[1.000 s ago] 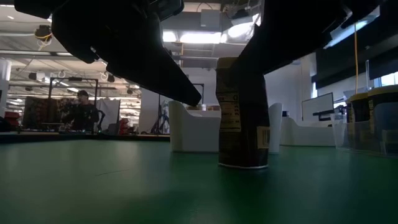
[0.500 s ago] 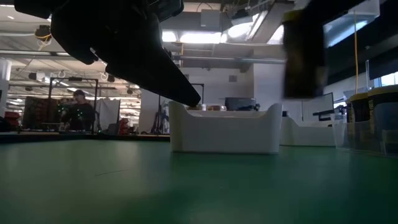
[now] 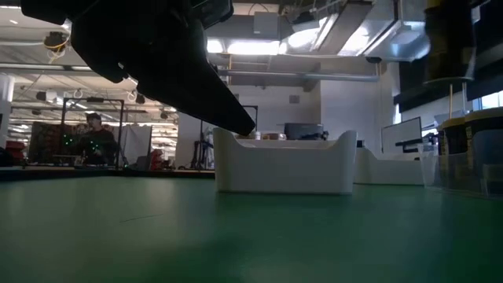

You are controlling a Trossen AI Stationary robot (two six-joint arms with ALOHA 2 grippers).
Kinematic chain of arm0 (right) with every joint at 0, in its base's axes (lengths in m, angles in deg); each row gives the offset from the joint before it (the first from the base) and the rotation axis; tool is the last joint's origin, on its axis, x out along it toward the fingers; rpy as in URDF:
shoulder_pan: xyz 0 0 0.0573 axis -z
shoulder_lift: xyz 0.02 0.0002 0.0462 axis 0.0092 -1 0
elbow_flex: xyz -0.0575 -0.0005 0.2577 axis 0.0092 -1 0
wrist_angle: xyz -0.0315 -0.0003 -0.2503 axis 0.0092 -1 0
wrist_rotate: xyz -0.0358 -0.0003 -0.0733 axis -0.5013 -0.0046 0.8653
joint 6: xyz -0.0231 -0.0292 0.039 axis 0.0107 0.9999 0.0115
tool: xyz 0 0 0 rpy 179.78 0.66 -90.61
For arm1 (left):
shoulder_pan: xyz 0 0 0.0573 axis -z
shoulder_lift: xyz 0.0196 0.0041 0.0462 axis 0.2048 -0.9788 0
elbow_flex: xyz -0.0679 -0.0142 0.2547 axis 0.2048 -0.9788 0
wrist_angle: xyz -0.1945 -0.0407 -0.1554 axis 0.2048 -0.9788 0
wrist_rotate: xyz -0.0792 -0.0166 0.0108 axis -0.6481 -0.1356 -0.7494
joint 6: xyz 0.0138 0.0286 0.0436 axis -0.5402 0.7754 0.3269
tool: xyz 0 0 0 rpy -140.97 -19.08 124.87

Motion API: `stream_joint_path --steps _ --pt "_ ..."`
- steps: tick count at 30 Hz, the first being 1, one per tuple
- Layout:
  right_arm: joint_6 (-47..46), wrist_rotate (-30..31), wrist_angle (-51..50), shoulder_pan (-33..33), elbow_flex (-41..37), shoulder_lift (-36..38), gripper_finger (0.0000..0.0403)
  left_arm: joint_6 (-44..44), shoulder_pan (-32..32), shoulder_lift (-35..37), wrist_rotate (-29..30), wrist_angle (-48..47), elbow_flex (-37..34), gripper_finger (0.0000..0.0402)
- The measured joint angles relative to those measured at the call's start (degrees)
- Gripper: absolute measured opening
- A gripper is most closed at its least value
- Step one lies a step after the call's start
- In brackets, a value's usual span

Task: Sort spices by type
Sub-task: Put the yellow seasoning can into the bottom transparent bin

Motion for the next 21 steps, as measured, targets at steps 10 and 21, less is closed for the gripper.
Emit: stream_joint_path --steps 10,21 --pt "-1.94 -5.55 -2.16 -0.17 -0.02 5.07 0.0233 -0.07 0.00 0.00 0.00 0.00 0.00 0.0286" --pt "-2.10 -12.28 -2.15 -0.20 -0.58 11.17 0.0233 -0.33 0.00 0.00 0.00 -0.03 0.00 0.0286"
